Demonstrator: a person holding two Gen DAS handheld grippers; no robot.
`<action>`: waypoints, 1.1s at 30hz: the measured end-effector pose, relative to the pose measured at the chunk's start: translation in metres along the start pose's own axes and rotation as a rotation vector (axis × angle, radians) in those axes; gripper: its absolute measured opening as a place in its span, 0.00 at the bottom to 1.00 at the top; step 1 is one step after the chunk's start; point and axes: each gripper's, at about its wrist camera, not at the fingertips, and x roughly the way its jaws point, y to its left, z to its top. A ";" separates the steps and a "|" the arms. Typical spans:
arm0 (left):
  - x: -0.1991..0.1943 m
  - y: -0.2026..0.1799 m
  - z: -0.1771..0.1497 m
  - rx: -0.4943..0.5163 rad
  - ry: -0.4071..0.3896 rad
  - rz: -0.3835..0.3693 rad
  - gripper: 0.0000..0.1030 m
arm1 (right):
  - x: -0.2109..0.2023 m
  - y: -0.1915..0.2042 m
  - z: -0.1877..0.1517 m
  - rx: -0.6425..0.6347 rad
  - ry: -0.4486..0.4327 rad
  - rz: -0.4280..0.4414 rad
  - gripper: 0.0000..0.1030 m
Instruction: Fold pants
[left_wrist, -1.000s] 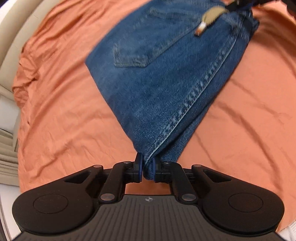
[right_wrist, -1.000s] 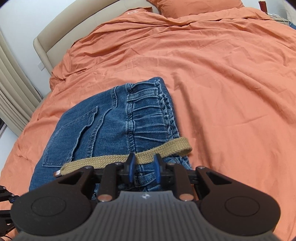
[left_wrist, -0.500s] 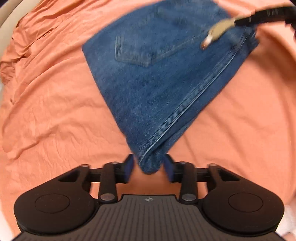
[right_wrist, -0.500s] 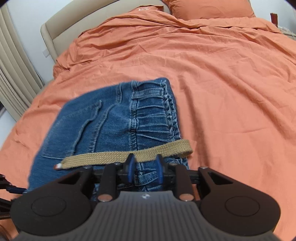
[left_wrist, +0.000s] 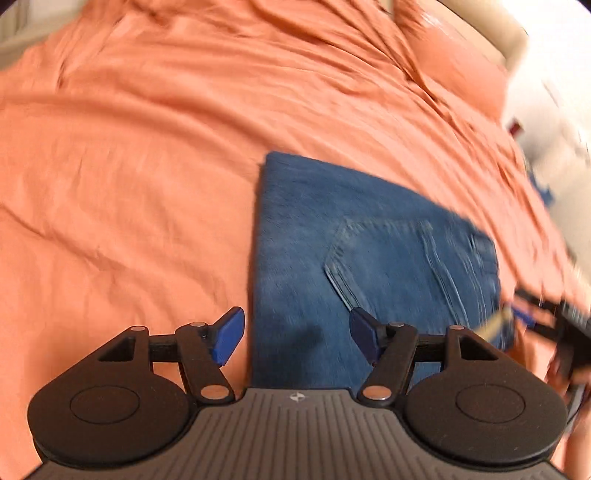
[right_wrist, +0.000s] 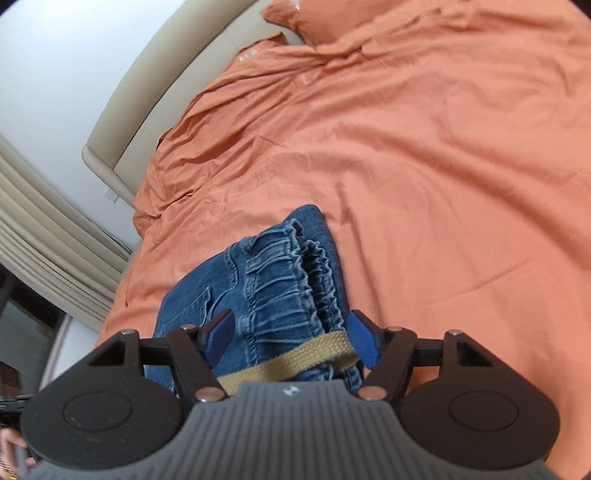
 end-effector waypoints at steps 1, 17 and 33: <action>0.007 0.005 0.002 -0.028 -0.006 -0.005 0.74 | 0.005 -0.004 0.000 0.013 0.011 0.005 0.63; 0.066 0.033 0.005 -0.098 0.027 -0.112 0.58 | 0.053 -0.040 0.004 0.122 0.087 0.107 0.51; 0.029 -0.010 0.011 0.075 -0.001 0.043 0.06 | 0.023 0.021 0.013 -0.054 0.052 -0.006 0.17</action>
